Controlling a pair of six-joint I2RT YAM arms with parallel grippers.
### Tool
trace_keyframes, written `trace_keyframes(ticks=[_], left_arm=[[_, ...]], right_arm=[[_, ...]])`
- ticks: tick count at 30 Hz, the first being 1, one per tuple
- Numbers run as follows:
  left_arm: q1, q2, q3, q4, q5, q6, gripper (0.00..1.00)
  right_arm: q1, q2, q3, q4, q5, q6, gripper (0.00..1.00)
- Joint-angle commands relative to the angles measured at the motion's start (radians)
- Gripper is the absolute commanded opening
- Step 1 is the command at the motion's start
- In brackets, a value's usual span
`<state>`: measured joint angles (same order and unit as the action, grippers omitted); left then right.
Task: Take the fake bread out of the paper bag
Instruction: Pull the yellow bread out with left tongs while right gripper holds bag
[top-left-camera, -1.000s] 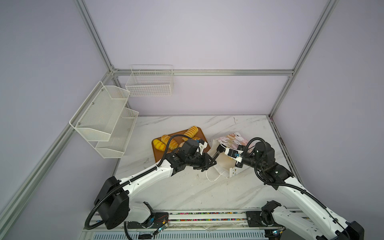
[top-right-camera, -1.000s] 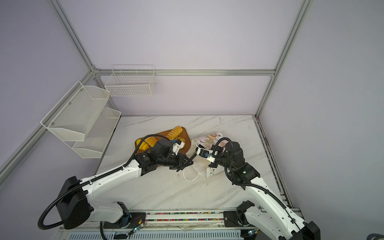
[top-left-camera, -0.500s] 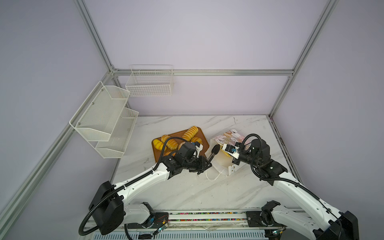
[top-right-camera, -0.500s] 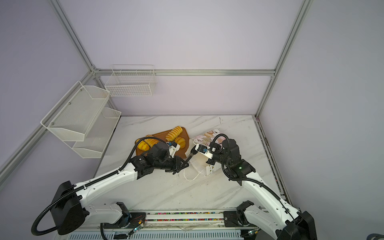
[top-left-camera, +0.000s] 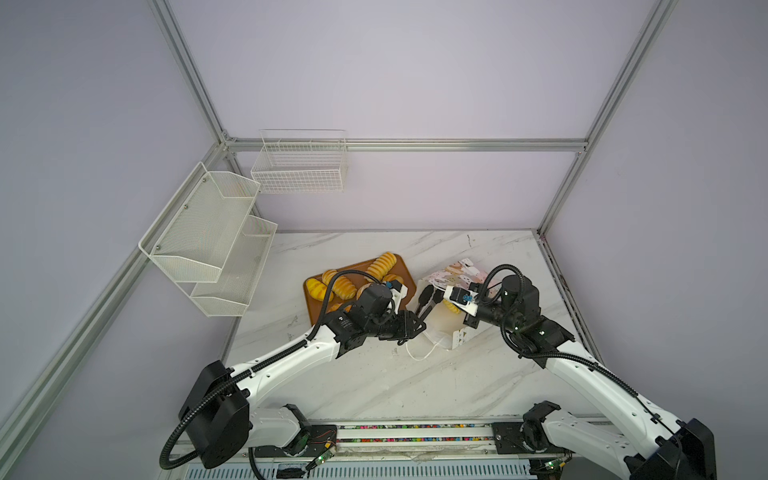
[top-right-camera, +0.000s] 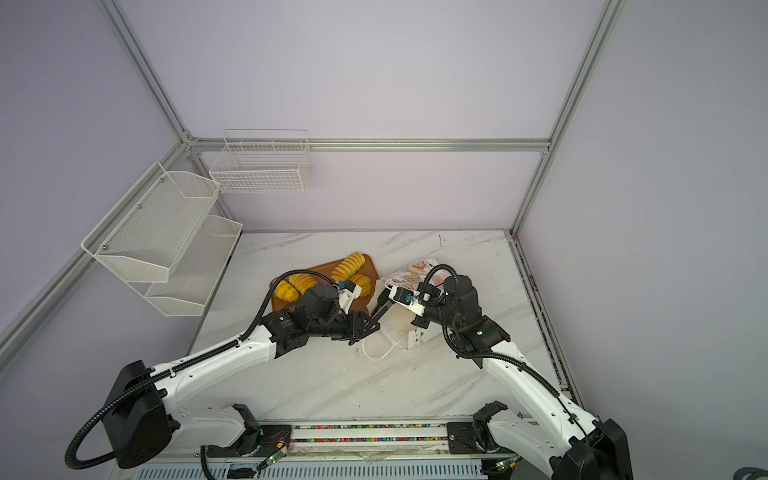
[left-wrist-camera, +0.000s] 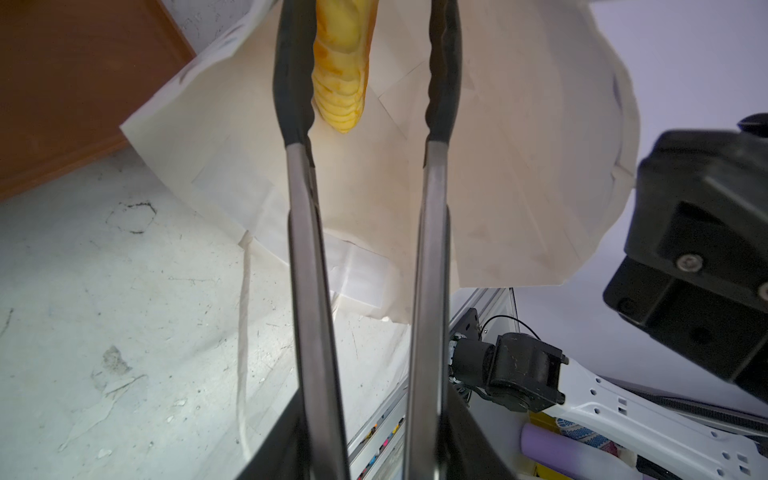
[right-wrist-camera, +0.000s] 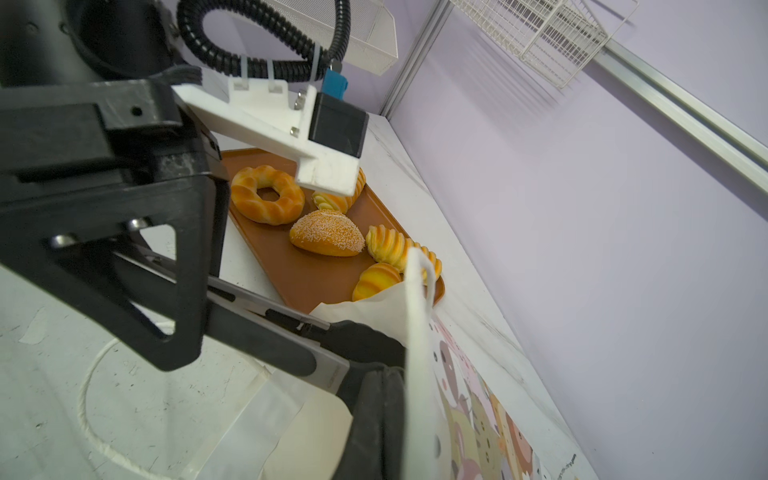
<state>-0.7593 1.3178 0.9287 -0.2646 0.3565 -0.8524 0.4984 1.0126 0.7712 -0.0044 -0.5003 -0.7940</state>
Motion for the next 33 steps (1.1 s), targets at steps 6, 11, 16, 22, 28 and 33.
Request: trace_keyframes(ticks=[6, 11, 16, 22, 28, 33], left_arm=[[0.005, 0.033, -0.046, 0.089, -0.017, 0.033, 0.46], [0.006, 0.072, -0.041, 0.130, -0.024, 0.035, 0.47], [0.012, 0.170, 0.012, 0.164, -0.027, 0.032, 0.46], [0.026, 0.191, 0.010, 0.226, -0.031, 0.007, 0.34], [0.031, 0.104, -0.013, 0.185, -0.067, 0.025, 0.11], [0.031, -0.037, -0.015, 0.090, -0.099, 0.049, 0.07]], right_arm=[[0.012, 0.018, 0.043, 0.005, -0.050, -0.007, 0.00], [0.026, 0.030, 0.048, -0.005, -0.052, -0.013, 0.00], [0.042, 0.033, 0.046, -0.006, -0.043, -0.014, 0.00], [0.045, 0.029, 0.044, 0.006, -0.021, 0.002, 0.00], [0.045, 0.029, 0.043, 0.093, 0.049, 0.081, 0.00], [0.045, 0.047, 0.076, 0.152, 0.160, 0.149, 0.00]])
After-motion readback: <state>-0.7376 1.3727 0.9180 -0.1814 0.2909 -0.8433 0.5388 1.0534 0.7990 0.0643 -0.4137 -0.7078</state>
